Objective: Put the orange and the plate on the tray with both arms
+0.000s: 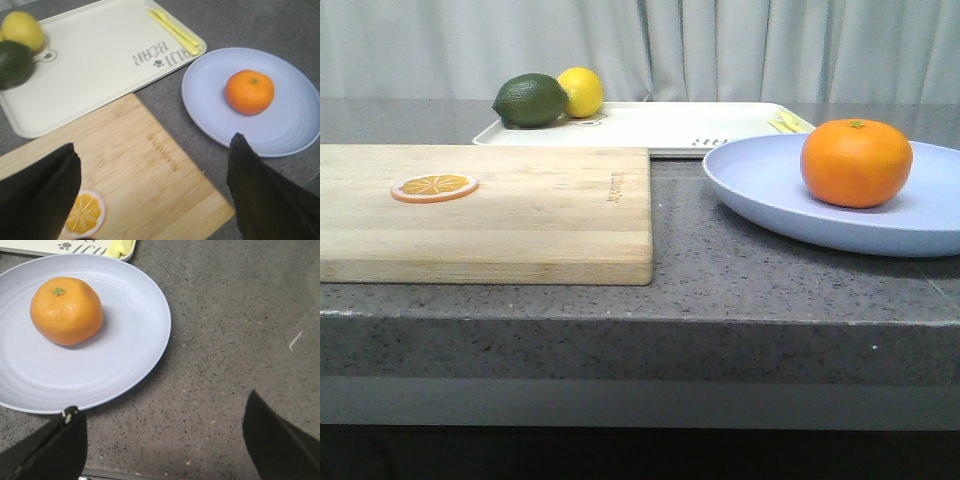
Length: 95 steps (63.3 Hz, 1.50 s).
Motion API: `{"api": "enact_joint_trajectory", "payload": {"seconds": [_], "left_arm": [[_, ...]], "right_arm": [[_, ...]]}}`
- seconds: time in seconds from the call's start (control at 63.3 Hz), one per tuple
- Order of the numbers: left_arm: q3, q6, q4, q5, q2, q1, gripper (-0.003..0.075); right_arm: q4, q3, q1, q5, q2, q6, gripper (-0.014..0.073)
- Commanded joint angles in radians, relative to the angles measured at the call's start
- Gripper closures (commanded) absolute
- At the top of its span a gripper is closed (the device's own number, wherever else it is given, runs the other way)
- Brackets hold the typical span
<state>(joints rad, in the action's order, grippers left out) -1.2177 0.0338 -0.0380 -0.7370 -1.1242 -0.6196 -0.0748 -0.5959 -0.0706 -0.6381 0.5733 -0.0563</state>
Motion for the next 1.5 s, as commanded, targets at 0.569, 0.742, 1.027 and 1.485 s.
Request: {"api": "enact_joint_trajectory", "payload": {"seconds": [0.569,0.742,1.027,1.485], "left_arm": [[0.428,-0.009,0.022,0.075,0.51,0.112,0.0132],[0.428,-0.009,0.022,0.079,0.51,0.112,0.0132],[0.428,-0.007,0.038,0.079,0.51,0.112,0.0132],[0.428,-0.007,0.046,0.091,0.51,0.112,0.0132]], "right_arm": [[0.06,-0.082,-0.002,0.026,0.054,-0.007,-0.0043],[0.075,-0.251,-0.002,-0.182,0.208,-0.007,-0.0043],[0.089,-0.483,0.099,-0.405,0.502,-0.001,-0.0043],[0.774,-0.412,0.489,-0.424,0.696,0.356,-0.0043]]}}
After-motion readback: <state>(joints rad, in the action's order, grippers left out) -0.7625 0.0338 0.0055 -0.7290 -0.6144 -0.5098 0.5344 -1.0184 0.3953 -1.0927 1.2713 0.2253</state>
